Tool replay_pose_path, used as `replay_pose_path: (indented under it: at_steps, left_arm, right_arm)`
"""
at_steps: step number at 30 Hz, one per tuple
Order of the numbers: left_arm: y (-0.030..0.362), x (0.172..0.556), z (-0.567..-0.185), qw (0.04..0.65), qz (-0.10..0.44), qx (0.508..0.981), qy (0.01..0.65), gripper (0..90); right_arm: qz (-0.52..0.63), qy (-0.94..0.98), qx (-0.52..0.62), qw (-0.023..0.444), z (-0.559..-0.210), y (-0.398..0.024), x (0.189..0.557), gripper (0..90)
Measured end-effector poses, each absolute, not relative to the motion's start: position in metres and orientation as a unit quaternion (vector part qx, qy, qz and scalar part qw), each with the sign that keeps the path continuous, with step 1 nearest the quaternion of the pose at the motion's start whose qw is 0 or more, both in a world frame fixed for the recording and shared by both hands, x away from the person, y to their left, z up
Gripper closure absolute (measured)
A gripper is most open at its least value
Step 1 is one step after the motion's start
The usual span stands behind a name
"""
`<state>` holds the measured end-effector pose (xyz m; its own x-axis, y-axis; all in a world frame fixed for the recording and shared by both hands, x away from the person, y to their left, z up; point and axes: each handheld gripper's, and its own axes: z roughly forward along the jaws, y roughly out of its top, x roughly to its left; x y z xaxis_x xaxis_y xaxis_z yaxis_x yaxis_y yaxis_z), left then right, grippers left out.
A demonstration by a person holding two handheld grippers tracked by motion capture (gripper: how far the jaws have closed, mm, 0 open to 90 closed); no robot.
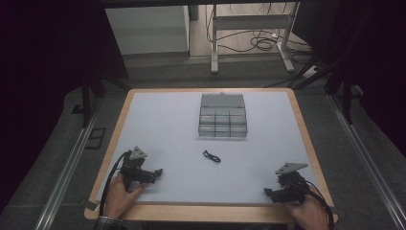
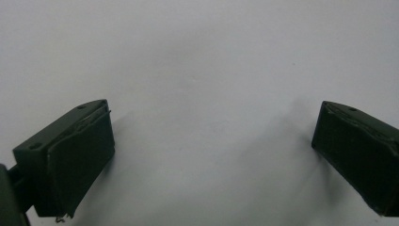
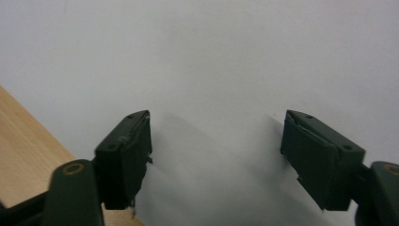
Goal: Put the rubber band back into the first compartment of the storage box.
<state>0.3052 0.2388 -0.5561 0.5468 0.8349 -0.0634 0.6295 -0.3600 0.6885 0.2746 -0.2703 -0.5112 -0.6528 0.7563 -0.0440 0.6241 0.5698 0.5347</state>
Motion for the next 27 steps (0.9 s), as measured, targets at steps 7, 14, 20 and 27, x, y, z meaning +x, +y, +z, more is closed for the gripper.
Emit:
replay_pose_path:
  at_steps: [7, 14, 20, 27]
  left_arm:
    - [0.2387, 0.3052, -0.5561, 0.341, 0.151, 0.811, 0.452, 0.0]
    - [0.2387, 0.3052, -0.5562, 0.341, 0.151, 0.811, 0.452, 0.0]
    - [0.2387, 0.3052, -0.5561, 0.341, 0.151, 0.811, 0.452, 0.0]
    - [0.2389, 0.3052, -0.5560, 0.340, 0.151, 0.811, 0.451, 0.0]
  right_arm:
    - [0.259, 0.867, 0.402, 0.139, -0.5132, -0.2722, 0.2722, 24.1]
    - [0.258, 0.866, 0.405, 0.139, -0.5130, -0.2715, 0.2722, 24.0]
    - [0.250, 0.867, 0.408, 0.138, -0.5118, -0.2696, 0.2735, 24.0]
    - [0.238, 0.869, 0.412, 0.134, -0.5100, -0.2669, 0.2749, 23.9]
